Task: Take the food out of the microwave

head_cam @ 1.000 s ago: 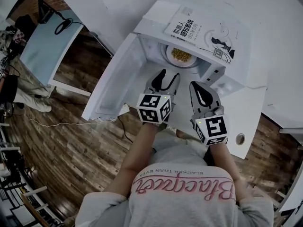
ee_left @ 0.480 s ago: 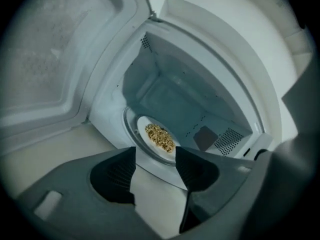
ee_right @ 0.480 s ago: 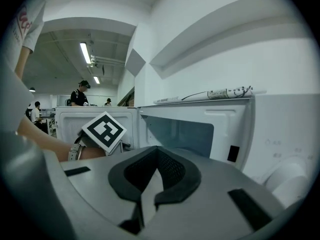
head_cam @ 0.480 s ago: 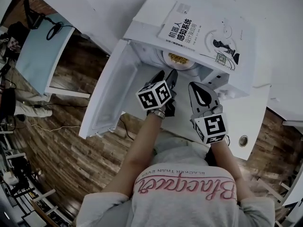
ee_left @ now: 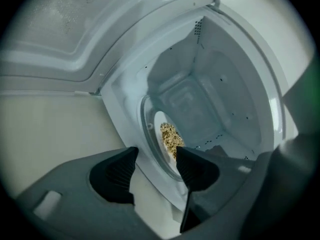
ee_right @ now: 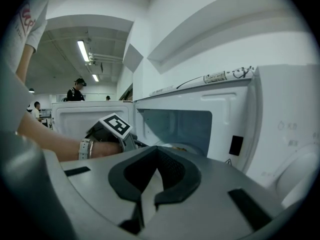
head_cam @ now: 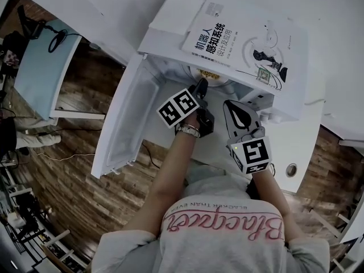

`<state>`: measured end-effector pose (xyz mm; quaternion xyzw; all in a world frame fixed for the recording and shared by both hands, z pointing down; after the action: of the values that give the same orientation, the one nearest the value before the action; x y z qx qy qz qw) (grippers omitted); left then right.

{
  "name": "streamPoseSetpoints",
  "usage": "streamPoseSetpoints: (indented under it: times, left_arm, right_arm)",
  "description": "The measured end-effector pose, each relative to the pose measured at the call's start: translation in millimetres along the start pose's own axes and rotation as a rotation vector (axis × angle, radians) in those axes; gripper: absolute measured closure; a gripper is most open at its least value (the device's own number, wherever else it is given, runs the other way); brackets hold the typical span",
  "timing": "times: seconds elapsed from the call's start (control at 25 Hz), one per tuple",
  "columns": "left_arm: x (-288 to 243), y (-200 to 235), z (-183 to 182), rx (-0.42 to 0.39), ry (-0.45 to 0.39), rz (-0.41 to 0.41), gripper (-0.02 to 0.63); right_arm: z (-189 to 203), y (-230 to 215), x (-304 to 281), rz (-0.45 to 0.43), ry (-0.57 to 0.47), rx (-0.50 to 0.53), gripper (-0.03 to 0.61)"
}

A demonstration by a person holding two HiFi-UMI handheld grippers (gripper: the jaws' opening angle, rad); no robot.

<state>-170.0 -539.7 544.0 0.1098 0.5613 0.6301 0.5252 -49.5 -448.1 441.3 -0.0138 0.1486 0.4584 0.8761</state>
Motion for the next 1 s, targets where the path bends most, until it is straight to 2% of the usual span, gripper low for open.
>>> streamPoseSetpoints:
  times: [0.08, 0.28, 0.36, 0.52, 0.64, 0.84, 0.96, 1.0]
  left_arm:
    - [-4, 3, 0, 0.033, -0.003, -0.03, 0.373]
    - [-8, 6, -1, 0.043, -0.002, -0.085, 0.373]
    - [-7, 7, 0, 0.074, -0.001, -0.079, 0.373]
    - [0, 15, 4, 0.19, 0.012, -0.035, 0.373]
    - [5, 16, 10, 0.227, 0.027, 0.0, 0.379]
    - [13, 11, 12, 0.242, 0.016, 0.061, 0.479]
    - [13, 5, 12, 0.272, 0.021, 0.108, 0.58]
    - [12, 4, 11, 0.288, 0.025, 0.118, 0.581]
  right_arm:
    - [2, 0, -1, -0.002, 0.006, 0.0, 0.568]
    - [5, 3, -1, -0.006, 0.014, 0.002, 0.568]
    - [5, 3, 1, -0.003, 0.017, 0.005, 0.568]
    - [3, 6, 4, -0.001, 0.014, 0.01, 0.568]
    - [3, 8, 7, 0.003, 0.013, 0.014, 0.568]
    - [2, 15, 11, -0.002, 0.011, 0.021, 0.568]
    - [2, 17, 14, -0.002, 0.01, 0.025, 0.568]
    - [2, 18, 15, -0.001, 0.011, 0.027, 0.568]
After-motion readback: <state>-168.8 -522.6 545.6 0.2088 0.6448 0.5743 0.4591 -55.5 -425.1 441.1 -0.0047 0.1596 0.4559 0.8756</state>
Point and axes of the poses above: the fingertips, and each gripper's own axes: x backward along the fingers, y to its left, z out of its underside, the point moved 4 cm from there along x, backward along the fingers, and after that the axes turned 7 degrees about x, right-handed, at the moved point
